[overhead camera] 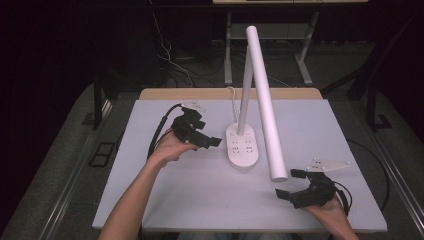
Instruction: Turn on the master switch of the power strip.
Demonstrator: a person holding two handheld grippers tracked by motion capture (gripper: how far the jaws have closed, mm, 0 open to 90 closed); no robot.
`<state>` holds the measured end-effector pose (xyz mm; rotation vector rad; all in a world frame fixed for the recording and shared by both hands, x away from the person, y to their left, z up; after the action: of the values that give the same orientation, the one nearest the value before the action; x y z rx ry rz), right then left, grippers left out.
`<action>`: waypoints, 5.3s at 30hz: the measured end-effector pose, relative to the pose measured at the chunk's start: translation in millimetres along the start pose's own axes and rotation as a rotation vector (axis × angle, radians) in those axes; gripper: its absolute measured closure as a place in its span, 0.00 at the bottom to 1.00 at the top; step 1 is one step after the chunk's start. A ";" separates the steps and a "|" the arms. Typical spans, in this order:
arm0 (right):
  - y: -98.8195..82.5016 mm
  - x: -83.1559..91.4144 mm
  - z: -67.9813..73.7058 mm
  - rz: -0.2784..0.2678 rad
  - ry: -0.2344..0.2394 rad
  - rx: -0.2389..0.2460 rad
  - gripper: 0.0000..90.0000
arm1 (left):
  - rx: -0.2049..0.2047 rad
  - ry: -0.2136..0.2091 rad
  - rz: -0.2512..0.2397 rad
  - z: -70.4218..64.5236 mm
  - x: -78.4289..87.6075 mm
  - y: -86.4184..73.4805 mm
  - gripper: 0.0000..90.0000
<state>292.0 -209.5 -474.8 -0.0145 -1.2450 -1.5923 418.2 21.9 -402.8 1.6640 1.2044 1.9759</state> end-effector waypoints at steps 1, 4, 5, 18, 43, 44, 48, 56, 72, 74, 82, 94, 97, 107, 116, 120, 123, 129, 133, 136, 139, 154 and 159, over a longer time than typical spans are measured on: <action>0.0 -0.1 0.0 -0.001 0.000 0.000 0.00 | 0.002 -0.001 0.001 1.0 -0.9 1.0 0.07; 0.2 0.1 -0.3 -0.002 -0.001 0.000 0.00 | 0.000 -0.002 0.001 3.9 -3.7 4.4 0.08; 0.4 0.1 -0.6 -0.003 -0.002 0.002 0.00 | -0.001 -0.002 0.000 4.8 -4.8 5.6 0.08; 1.9 2.0 -2.6 -0.018 -0.011 0.000 0.00 | 0.027 0.006 0.001 12.6 -23.4 14.2 0.10; 5.4 7.7 -7.5 -0.051 -0.028 -0.007 0.00 | 0.110 0.042 -0.083 42.9 -46.7 17.1 0.48; 5.5 7.8 -7.6 -0.051 -0.028 -0.008 0.00 | 0.111 0.043 -0.086 43.5 -47.3 17.3 0.51; 5.8 8.2 -7.7 -0.054 -0.029 -0.002 0.00 | 0.124 0.039 -0.087 43.6 -52.5 16.7 0.57; 6.1 8.6 -8.4 -0.056 -0.032 -0.002 0.00 | 0.120 0.002 -0.059 42.1 -65.8 10.6 0.81; 5.7 9.6 -9.7 -0.053 -0.034 -0.003 0.00 | 0.230 -0.010 -0.066 47.6 -90.1 3.3 1.00; 5.5 9.6 -9.9 -0.052 -0.033 -0.003 0.00 | 0.227 -0.009 -0.069 47.6 -93.7 2.9 1.00; 5.0 9.3 -10.7 -0.047 -0.036 0.000 0.00 | 0.277 0.002 -0.087 45.6 -110.0 2.8 1.00; 4.8 9.1 -11.5 -0.044 -0.036 0.001 0.00 | 0.287 0.014 -0.083 46.7 -120.1 0.0 1.00; 4.7 8.8 -11.4 -0.042 -0.037 0.003 0.00 | 0.261 0.009 -0.039 46.9 -120.7 -6.2 1.00; 4.6 8.7 -11.4 -0.042 -0.038 0.007 0.00 | 0.260 -0.018 -0.061 45.4 -123.6 -4.8 1.00; 4.9 10.4 -10.0 -0.047 -0.037 0.005 0.00 | 0.316 -0.045 -0.081 46.3 -125.2 -5.1 1.00; 5.4 10.9 -10.1 -0.048 -0.036 0.009 0.00 | 0.326 -0.043 -0.073 46.3 -125.9 -5.6 1.00; 5.6 11.4 -9.9 -0.051 -0.036 0.007 0.00 | 0.297 -0.033 -0.043 46.3 -125.8 -7.3 1.00; 6.5 12.8 -9.6 -0.058 -0.036 0.011 0.00 | 0.301 -0.024 -0.020 46.1 -126.7 -7.4 1.00; 6.7 14.2 -9.6 -0.061 -0.035 0.000 0.00 | 0.321 -0.034 -0.035 46.8 -126.6 -7.6 1.00; 6.8 14.2 -11.6 -0.062 -0.037 0.002 0.00 | 0.323 -0.035 -0.038 46.9 -126.5 -7.4 1.00; 6.8 13.9 -11.9 -0.062 -0.038 0.000 0.00 | 0.323 -0.037 -0.042 47.0 -126.5 -7.2 1.00; 5.8 13.5 -13.1 -0.057 -0.037 -0.008 0.00 | 0.297 0.021 -0.091 48.4 -124.8 -2.7 1.00; 6.0 13.7 -14.4 -0.058 -0.036 -0.007 0.00 | 0.313 0.010 -0.114 51.2 -120.9 -4.4 1.00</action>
<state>298.3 -228.6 -469.5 -0.0114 -1.2785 -1.6528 498.8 -37.1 -488.1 1.6806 1.6430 1.8013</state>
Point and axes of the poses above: each handheld gripper's, and its own axes: x roughly backward along the jaws, y roughly out of its top, z roughly to its left, the point moved 10 cm from there along -x, roughly forward along the jaws, and after that the axes turned 13 degrees about -x, right-handed, at the moved point
